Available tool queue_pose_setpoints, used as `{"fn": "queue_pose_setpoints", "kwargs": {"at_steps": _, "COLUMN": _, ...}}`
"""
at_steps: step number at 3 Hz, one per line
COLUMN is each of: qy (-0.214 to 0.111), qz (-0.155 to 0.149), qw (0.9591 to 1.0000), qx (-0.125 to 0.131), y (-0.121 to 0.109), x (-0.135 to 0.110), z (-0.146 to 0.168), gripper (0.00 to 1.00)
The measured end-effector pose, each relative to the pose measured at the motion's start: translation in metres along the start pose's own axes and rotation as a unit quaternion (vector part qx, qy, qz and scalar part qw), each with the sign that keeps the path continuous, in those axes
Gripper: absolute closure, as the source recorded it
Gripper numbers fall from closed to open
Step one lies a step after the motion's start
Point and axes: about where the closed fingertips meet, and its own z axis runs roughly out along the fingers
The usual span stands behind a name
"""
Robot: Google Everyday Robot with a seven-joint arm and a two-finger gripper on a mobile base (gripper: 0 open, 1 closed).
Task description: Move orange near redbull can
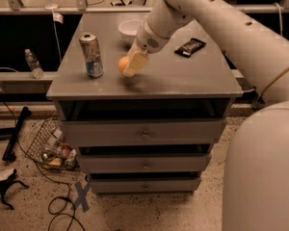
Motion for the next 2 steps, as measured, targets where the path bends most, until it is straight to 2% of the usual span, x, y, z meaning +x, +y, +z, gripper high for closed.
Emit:
{"fn": "queue_pose_setpoints", "kwargs": {"at_steps": 1, "qy": 0.002, "qz": -0.007, "qw": 0.9999, "qx": -0.013, "y": 0.002, "x": -0.008, "z": 0.018, "gripper": 1.0}}
{"fn": "queue_pose_setpoints", "kwargs": {"at_steps": 2, "qy": 0.002, "qz": -0.007, "qw": 0.9999, "qx": -0.013, "y": 0.0, "x": -0.014, "z": 0.031, "gripper": 1.0}}
